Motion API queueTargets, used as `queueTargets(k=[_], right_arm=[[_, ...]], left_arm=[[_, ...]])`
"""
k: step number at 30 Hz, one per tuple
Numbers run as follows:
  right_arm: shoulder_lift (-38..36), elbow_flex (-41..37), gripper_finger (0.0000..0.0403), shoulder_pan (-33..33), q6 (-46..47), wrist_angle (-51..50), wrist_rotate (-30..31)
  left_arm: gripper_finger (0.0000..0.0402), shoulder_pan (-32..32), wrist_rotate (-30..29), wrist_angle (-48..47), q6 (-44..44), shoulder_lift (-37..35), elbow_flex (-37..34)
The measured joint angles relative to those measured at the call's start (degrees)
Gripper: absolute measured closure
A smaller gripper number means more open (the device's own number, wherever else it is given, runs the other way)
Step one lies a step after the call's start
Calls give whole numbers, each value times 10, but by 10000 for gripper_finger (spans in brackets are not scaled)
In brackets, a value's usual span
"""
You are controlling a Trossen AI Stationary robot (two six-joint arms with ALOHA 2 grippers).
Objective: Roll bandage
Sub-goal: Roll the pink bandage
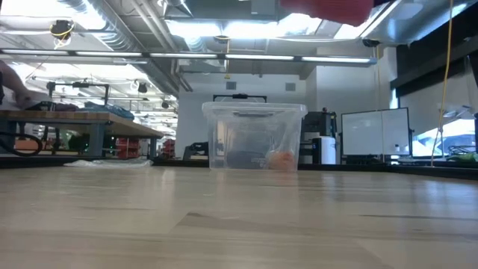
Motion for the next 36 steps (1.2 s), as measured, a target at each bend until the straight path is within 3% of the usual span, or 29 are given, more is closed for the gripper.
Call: queueTargets(k=[7,13,20,30,33,36], right_arm=[[-1,2,237,-48,74,-46,-158],[-3,70,237,-49,78,-113,-172],[5,93,237,-50,-5,-28,-294],[66,86,240,-51,-67,13,-276],[64,86,267,-51,-69,13,-275],[61,86,320,-50,-70,13,-275]], left_arm=[[389,1,-1,-8,0,0,0],[389,7,-2,-29,-25,0,0],[389,11,-4,-34,-31,0,0],[389,10,-3,-35,-25,0,0],[389,10,-3,-35,-25,0,0],[389,10,-3,-40,-25,0,0]])
